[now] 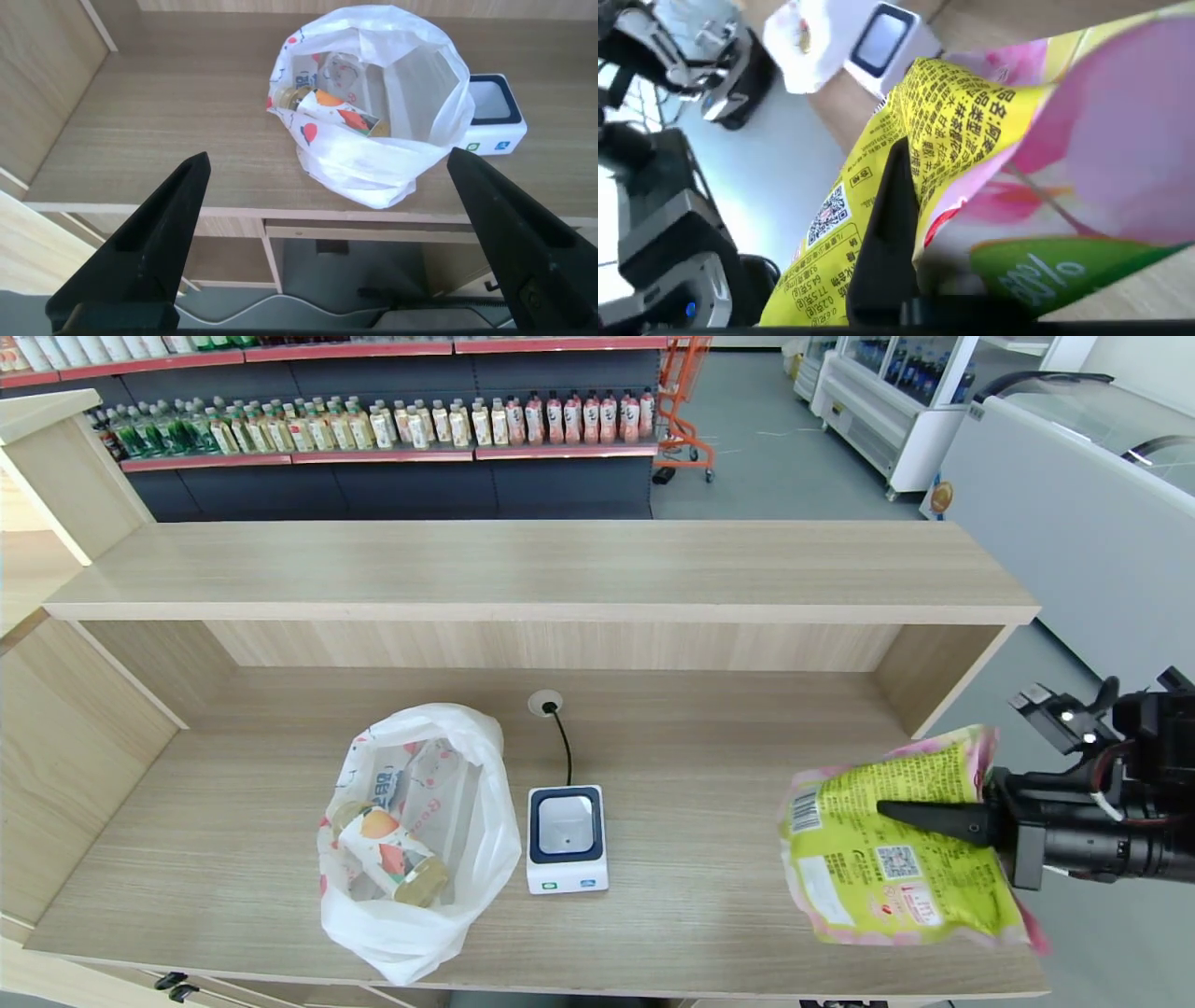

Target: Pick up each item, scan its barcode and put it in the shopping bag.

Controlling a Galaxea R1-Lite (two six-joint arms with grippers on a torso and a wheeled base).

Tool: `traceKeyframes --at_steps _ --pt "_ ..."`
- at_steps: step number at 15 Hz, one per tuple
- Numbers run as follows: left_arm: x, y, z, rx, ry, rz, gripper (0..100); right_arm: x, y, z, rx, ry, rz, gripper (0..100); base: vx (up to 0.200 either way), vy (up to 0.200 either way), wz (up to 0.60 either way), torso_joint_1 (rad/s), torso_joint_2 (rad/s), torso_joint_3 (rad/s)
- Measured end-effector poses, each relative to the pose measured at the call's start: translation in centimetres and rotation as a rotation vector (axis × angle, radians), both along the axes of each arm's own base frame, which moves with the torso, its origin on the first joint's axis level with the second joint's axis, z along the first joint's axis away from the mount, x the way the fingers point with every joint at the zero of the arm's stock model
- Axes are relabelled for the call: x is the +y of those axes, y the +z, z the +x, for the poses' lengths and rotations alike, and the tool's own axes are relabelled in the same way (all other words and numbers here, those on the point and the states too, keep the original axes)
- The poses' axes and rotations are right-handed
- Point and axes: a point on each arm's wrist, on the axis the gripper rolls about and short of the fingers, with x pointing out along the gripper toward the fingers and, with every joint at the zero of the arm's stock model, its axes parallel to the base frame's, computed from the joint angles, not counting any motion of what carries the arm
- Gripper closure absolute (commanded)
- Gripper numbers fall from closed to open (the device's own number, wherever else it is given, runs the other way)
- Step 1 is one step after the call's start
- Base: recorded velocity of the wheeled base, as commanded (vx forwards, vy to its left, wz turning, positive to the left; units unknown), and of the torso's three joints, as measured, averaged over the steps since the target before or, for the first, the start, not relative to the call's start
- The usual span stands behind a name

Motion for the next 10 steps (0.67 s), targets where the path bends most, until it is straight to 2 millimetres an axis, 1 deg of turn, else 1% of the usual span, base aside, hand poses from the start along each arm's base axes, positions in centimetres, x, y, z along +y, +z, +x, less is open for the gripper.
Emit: traceKeyframes --at_steps 1,3,5,7,10 --pt "0.0 0.0 0.0 0.0 0.0 0.0 0 0.0 0.1 -0.3 -0.107 0.093 0.0 100 0.0 0.0 0.0 0.0 0.0 0.0" --pt "0.0 0.0 0.0 0.0 0.0 0.0 0 0.4 -0.2 -0.3 -0.325 0.19 -0.067 100 0.0 0.0 0.0 0.0 0.0 0.0" --pt "0.0 0.0 0.0 0.0 0.0 0.0 0 1.1 -0.7 -0.2 -0.492 0.275 -0.113 100 0.0 0.0 0.0 0.0 0.0 0.0" --pt "0.0 0.0 0.0 0.0 0.0 0.0 0 1.8 -1.2 -0.6 -0.581 0.339 -0.12 100 0.0 0.0 0.0 0.0 0.0 0.0" --pt "0.0 0.0 0.0 0.0 0.0 0.0 0 2.7 -1.2 -1.1 -0.704 0.421 -0.11 100 0.0 0.0 0.0 0.0 0.0 0.0"
